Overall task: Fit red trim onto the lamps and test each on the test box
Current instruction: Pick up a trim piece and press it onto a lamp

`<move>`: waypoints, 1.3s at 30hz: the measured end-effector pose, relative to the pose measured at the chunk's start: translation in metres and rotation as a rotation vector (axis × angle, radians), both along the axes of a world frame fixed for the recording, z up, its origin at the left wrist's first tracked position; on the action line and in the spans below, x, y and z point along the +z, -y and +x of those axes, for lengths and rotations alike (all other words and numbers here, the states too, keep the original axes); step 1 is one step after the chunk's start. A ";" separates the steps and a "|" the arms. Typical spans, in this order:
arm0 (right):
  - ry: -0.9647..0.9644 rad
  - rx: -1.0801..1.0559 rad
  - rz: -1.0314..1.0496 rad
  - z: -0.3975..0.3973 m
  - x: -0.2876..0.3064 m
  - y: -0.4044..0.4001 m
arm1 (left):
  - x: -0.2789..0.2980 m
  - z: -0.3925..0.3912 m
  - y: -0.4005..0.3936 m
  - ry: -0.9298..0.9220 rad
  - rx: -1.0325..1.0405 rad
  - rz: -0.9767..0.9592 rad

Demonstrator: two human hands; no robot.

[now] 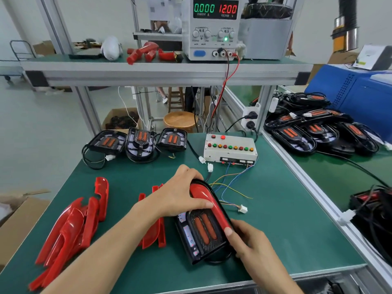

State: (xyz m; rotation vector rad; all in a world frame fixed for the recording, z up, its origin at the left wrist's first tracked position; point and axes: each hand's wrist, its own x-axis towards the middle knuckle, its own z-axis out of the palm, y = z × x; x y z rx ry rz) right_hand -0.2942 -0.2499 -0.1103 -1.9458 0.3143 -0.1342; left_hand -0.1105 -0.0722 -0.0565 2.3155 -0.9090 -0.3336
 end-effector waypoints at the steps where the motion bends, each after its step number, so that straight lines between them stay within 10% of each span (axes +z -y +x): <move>1: 0.037 -0.009 0.062 0.003 0.000 0.002 | 0.000 -0.003 -0.001 0.009 0.032 -0.055; 9: 0.212 -0.107 0.553 0.019 -0.013 0.023 | -0.010 -0.026 0.006 0.054 0.301 -0.286; 39: 0.258 -0.205 0.623 0.025 -0.026 0.014 | -0.044 -0.050 -0.002 0.048 0.343 -0.343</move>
